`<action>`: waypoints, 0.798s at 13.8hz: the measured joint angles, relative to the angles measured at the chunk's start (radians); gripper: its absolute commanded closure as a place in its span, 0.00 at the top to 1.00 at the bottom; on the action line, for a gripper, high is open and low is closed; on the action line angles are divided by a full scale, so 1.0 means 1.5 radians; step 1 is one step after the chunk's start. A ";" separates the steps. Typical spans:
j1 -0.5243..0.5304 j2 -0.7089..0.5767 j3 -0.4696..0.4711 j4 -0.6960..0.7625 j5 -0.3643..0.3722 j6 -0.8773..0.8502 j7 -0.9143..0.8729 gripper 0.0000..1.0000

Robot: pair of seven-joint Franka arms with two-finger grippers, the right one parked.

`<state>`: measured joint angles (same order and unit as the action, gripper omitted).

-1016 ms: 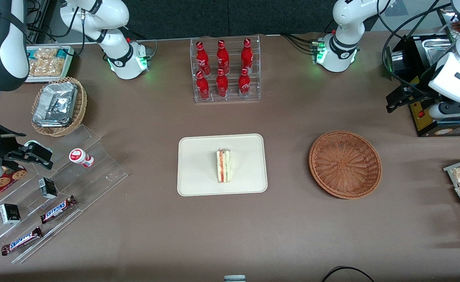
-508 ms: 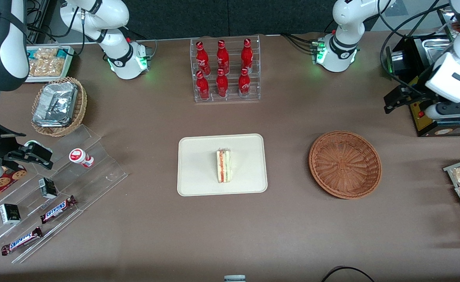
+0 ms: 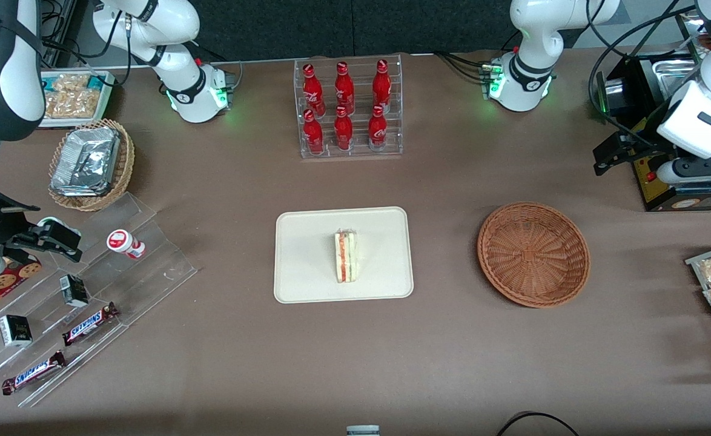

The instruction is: Place sandwich from basket to tray

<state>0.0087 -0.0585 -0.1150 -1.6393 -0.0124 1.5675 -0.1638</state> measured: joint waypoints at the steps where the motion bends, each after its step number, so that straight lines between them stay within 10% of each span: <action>1: -0.004 0.000 0.004 0.000 0.000 0.000 0.000 1.00; 11: -0.005 0.005 0.004 0.002 0.003 0.000 0.000 1.00</action>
<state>0.0006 -0.0504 -0.1083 -1.6358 -0.0073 1.5675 -0.1636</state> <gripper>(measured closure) 0.000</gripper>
